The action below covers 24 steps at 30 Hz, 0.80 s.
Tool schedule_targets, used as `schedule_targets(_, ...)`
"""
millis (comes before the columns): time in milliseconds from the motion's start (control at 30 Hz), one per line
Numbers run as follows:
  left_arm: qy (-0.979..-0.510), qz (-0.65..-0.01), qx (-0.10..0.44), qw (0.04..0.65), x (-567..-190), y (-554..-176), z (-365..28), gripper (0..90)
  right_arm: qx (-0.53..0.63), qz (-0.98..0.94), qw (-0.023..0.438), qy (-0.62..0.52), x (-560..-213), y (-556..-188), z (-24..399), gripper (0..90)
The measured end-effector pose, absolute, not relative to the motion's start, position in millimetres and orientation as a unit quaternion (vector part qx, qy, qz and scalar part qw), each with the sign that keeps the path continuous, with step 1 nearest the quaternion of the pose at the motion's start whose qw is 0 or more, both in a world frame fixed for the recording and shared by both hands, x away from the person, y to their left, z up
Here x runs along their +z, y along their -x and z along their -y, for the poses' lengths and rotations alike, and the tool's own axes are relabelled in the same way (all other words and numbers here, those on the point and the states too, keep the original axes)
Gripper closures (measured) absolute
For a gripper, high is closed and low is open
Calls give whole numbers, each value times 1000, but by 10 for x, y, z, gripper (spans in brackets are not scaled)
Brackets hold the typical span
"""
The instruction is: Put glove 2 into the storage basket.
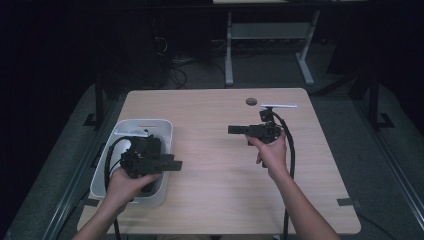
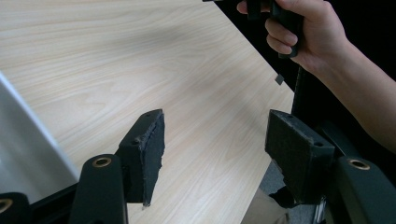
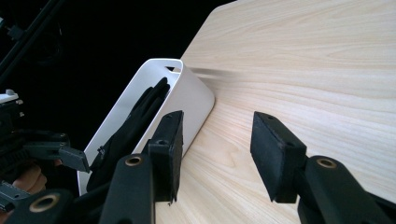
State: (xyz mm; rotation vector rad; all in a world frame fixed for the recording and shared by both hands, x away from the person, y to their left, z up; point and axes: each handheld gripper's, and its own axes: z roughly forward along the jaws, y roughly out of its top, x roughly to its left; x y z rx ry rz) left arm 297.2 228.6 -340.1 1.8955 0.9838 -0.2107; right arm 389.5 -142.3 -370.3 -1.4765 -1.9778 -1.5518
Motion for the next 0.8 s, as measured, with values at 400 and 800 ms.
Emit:
schedule_targets(400, -785, -390, -96, 472, -3439, -3008, -2065, 370, -529, 664, 107, 518, -3755, -3829, 1677, 536)
schedule_targets(800, -790, -379, -110, 469, -3472, -3044, -1821, 366, -534, 651, 104, 529, -3840, -3754, 1921, 536)
